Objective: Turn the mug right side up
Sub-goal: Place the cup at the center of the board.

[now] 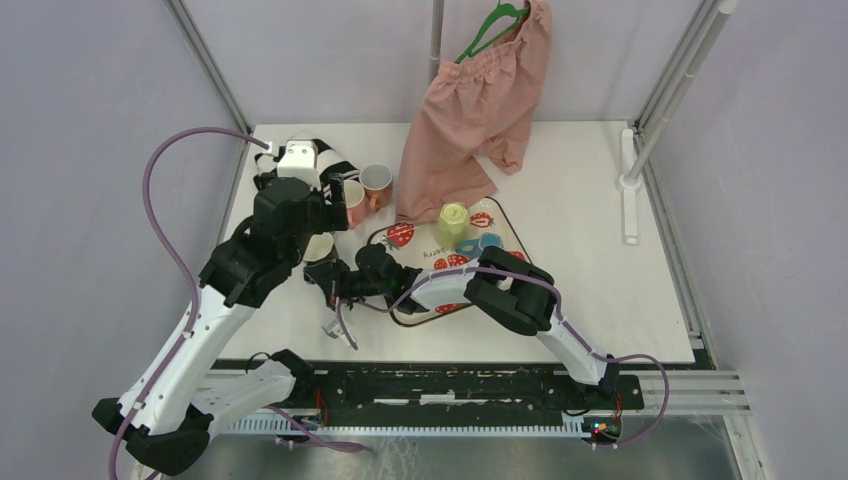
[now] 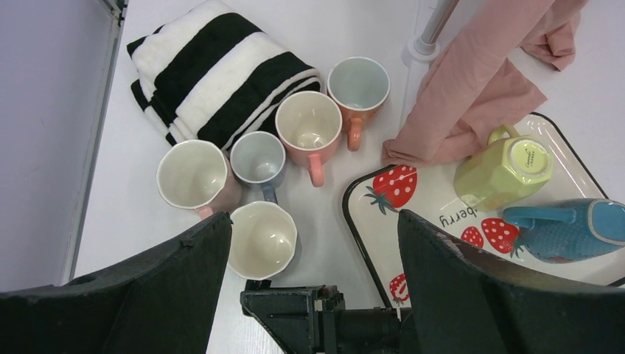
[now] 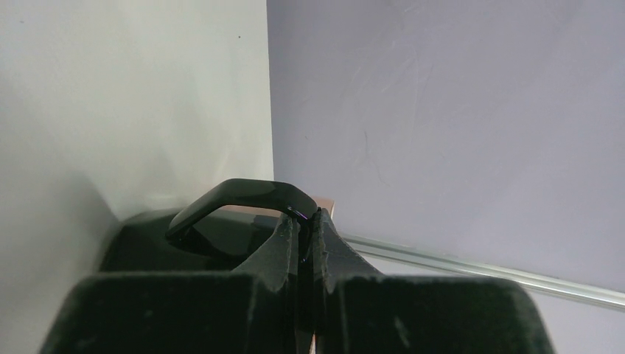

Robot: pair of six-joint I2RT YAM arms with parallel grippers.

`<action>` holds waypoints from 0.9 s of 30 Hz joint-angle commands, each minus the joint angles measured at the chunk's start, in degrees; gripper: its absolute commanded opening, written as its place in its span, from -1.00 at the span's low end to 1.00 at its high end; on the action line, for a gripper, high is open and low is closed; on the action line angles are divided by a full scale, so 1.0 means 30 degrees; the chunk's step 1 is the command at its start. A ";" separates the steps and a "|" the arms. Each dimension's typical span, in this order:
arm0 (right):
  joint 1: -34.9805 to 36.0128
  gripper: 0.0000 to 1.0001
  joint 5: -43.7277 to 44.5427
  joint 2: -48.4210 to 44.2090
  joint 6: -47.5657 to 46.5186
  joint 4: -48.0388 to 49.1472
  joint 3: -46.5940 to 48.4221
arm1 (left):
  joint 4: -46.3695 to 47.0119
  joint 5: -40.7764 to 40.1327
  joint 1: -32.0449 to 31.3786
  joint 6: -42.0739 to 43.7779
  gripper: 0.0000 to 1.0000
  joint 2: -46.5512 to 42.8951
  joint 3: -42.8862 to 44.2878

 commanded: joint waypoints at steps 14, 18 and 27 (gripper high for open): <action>-0.0332 -0.38 -0.0924 -0.0079 -0.0674 0.1970 0.1347 | -0.0153 -0.0837 0.0056 0.0505 0.78 0.0165 0.0395; -0.0326 -0.30 -0.0947 -0.0554 -0.0761 0.1900 0.0645 | -0.0202 -0.0856 0.0055 0.0365 0.78 0.0151 0.0328; -0.0201 -0.15 -0.0584 -0.1334 -0.0828 0.2093 -0.1264 | -0.0346 -0.0810 0.0055 0.0203 0.78 -0.0135 0.0165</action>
